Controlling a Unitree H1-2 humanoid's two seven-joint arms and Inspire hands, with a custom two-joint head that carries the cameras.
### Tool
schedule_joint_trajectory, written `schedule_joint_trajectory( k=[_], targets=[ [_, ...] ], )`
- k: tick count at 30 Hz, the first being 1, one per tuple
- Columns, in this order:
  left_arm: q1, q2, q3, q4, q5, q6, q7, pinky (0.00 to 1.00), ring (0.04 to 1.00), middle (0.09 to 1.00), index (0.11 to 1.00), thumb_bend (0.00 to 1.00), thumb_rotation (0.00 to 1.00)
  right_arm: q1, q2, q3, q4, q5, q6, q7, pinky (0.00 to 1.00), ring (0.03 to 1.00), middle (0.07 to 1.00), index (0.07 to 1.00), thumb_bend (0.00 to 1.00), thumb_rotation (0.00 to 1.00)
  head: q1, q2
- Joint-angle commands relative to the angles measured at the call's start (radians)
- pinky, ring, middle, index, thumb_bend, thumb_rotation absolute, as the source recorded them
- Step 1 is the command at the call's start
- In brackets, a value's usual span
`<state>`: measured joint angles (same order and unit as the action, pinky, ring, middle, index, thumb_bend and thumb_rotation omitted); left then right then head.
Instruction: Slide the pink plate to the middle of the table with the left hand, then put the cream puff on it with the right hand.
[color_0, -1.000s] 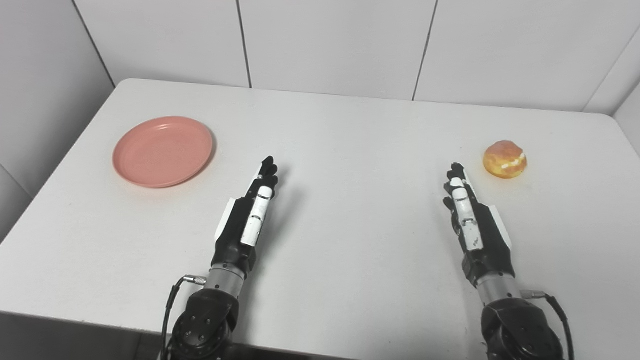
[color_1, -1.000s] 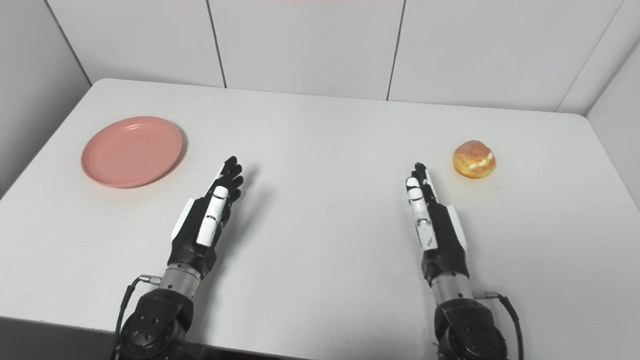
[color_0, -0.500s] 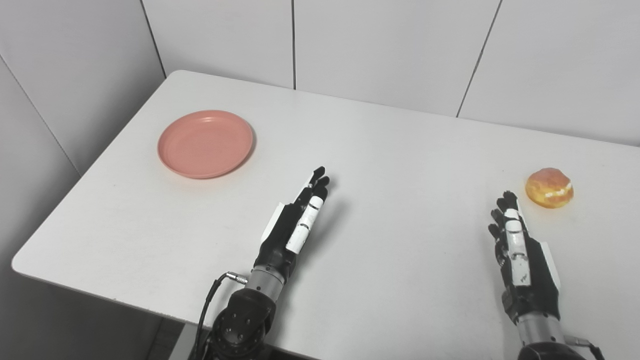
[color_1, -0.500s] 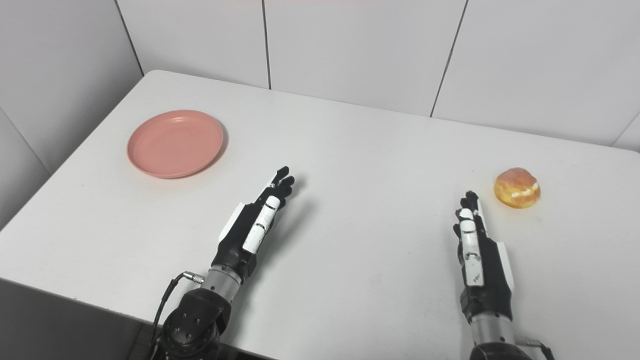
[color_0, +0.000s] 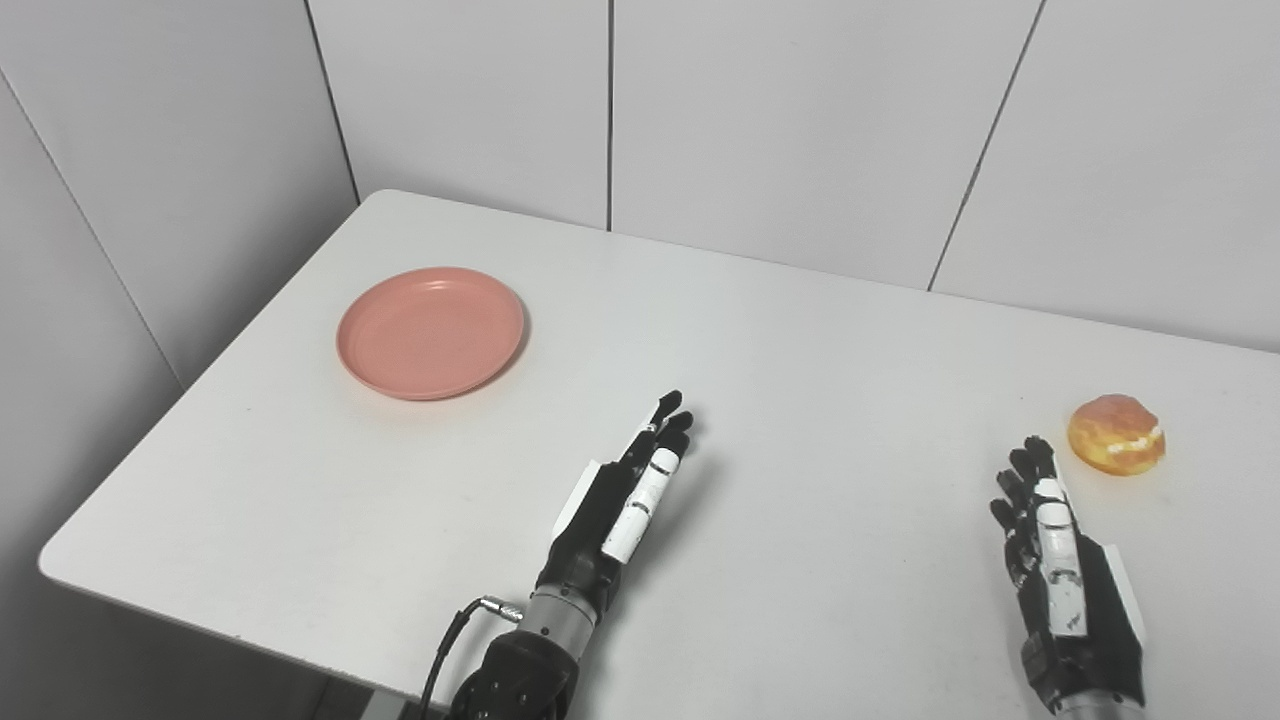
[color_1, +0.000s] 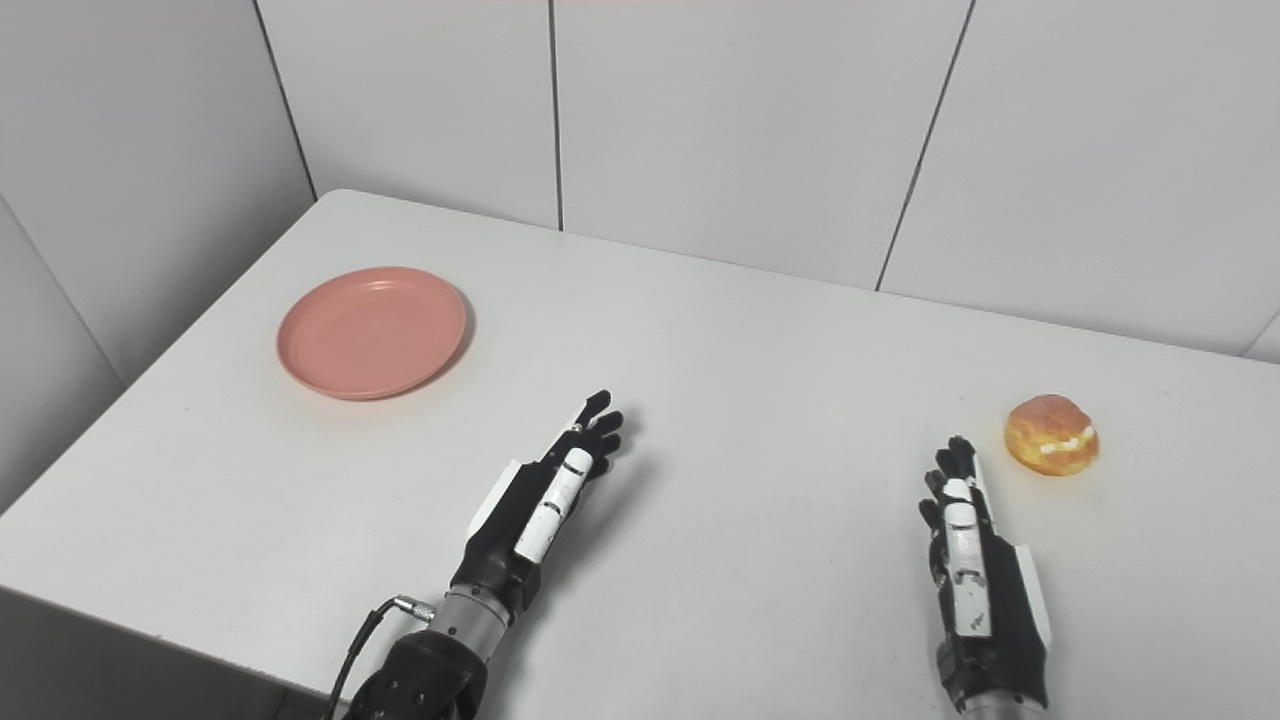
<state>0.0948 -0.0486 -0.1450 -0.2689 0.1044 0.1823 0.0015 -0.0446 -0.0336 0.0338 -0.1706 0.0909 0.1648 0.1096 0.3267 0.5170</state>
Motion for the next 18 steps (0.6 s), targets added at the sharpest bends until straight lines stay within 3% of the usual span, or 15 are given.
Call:
schedule_joint_trajectory(
  k=[1, 12, 18],
  targets=[
    [0.029, -0.017, 0.0, -0.03, 0.006, -0.008, 0.013, 0.97, 0.954, 0.958, 0.952, 0.42, 1.0, -0.021, 0.005, 0.0, -0.021, 0.002, -0.05, 0.001, 1.0, 1.0, 1.0, 1.0, 0.16, 1.0, 0.0, -0.001],
    [0.01, 0.033, 0.017, -0.083, -0.01, 0.029, -0.031, 1.0, 0.978, 0.973, 0.964, 0.43, 1.0, -0.012, 0.024, 0.008, -0.025, -0.022, -0.044, -0.017, 1.0, 1.0, 1.0, 1.0, 0.15, 1.0, 0.019, -0.03],
    [-0.011, 0.055, 0.058, -0.14, -0.072, 0.043, -0.074, 1.0, 0.987, 0.992, 0.977, 0.44, 1.0, -0.005, 0.034, 0.015, -0.029, -0.035, -0.039, -0.023, 1.0, 1.0, 1.0, 1.0, 0.15, 1.0, 0.015, -0.029]
  ],
)
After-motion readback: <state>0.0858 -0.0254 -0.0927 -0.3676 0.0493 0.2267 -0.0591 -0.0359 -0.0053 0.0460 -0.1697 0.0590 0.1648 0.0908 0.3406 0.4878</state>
